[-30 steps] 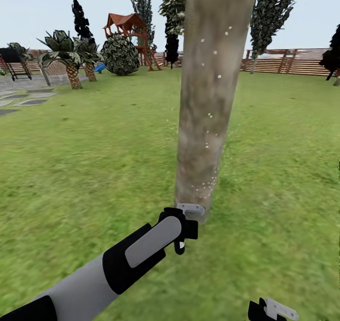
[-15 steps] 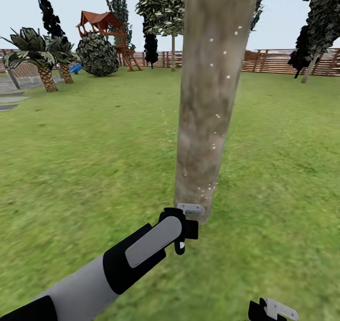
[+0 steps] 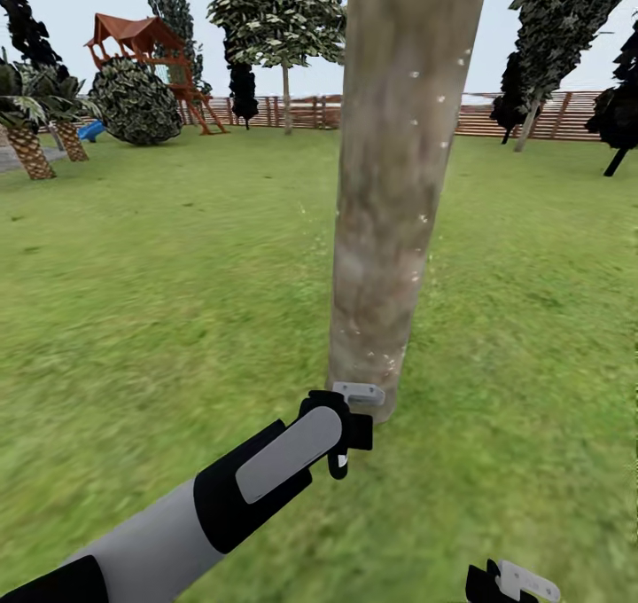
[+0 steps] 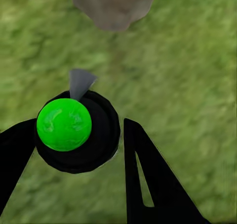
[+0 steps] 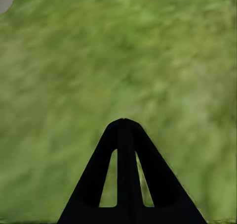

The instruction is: In the garden, pick up the pesticide atomizer on the floor and spray pesticide onto both trees until each tree trunk is fully covered.

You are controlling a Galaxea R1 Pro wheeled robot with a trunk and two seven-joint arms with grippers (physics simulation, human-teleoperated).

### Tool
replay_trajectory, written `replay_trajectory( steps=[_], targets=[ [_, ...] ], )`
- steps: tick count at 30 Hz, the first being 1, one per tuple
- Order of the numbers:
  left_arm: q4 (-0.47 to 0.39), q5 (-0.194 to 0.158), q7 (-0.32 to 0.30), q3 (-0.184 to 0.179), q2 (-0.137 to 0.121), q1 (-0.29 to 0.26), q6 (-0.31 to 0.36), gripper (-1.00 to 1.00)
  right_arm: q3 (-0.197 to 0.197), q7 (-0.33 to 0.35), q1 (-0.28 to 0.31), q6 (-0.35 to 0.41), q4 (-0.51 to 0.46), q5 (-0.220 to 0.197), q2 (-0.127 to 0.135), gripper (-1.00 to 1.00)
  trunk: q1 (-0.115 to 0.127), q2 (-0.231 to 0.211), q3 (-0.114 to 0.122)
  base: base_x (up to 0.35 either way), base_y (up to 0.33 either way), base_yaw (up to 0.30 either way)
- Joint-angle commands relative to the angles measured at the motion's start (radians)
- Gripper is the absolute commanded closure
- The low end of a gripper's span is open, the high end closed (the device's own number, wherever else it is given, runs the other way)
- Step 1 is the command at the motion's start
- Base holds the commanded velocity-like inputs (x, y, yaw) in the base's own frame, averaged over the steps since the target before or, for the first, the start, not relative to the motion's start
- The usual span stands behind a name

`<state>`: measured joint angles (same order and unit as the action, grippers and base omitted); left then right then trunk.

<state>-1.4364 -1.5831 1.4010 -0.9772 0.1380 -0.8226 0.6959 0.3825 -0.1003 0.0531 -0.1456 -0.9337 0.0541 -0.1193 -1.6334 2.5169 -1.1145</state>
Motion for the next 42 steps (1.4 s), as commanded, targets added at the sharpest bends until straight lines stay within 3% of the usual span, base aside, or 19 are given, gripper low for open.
replay_trajectory(
  steps=[1,27,42],
  targets=[
    [-0.001,-0.005,0.007,0.000,0.000,0.000,0.010,1.00,0.003,-0.001,0.001,-0.002,0.000,0.006,-0.001,1.00,0.000,0.000,-0.001,0.079,0.346,-0.247],
    [0.001,-0.005,0.007,0.000,0.003,0.000,0.010,1.00,0.004,-0.002,0.001,-0.002,0.000,0.006,-0.001,1.00,0.000,0.000,-0.001,0.078,0.344,-0.247],
    [0.002,-0.005,0.007,-0.003,0.005,0.000,0.010,1.00,0.004,-0.002,0.001,-0.002,0.000,0.006,-0.001,1.00,0.000,0.000,-0.001,0.007,0.142,-0.260]
  ],
)
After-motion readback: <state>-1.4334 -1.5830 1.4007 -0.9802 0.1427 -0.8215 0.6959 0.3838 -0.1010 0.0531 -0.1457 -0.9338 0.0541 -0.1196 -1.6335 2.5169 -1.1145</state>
